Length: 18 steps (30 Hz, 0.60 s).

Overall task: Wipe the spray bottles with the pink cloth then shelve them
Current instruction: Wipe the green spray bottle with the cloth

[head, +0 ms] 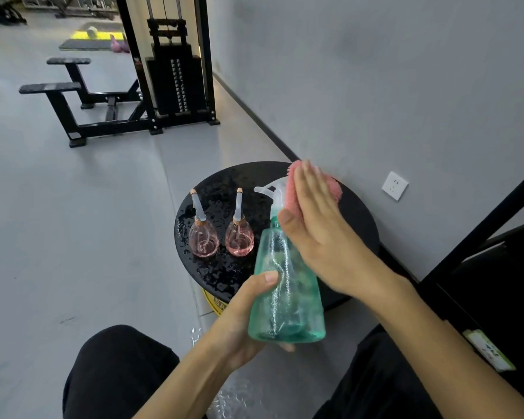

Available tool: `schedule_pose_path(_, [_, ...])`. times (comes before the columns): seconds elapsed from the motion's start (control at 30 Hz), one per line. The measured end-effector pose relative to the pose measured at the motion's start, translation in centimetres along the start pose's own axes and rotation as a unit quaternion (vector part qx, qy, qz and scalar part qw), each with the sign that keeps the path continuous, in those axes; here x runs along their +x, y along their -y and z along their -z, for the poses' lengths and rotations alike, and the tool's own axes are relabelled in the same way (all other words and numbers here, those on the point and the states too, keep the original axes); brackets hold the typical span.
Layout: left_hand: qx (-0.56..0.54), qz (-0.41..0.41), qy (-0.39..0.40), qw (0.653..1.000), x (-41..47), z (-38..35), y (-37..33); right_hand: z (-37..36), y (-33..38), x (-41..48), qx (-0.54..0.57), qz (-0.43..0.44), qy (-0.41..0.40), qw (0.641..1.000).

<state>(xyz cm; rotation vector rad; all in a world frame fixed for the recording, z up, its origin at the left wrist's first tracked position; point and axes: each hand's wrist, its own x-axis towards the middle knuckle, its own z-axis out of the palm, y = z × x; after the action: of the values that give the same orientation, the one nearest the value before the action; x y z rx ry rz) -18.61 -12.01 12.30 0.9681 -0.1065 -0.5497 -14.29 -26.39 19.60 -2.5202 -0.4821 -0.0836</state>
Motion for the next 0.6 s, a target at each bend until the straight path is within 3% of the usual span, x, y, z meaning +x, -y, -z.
schedule_pose_path(0.13, [-0.003, 0.011, 0.016, 1.0, -0.1, 0.1, -0.1, -0.4, -0.1, -0.6, -0.014, 0.021, 0.014, 1.0])
schedule_pose_path(0.3, [0.011, 0.018, 0.023, 1.0, 0.0, -0.4, 0.3, 0.7, -0.4, 1.4, 0.045, -0.038, -0.007, 0.998])
schedule_pose_path(0.5, [0.067, -0.013, 0.023, 0.997, 0.1, 0.0, -0.1, -0.4, 1.1, -0.8, 0.002, 0.039, 0.042, 0.998])
schedule_pose_path(0.6, [0.077, -0.014, 0.034, 0.996, -0.1, -0.1, 0.2, 0.5, 0.7, 0.1, -0.038, 0.026, 0.038, 0.998])
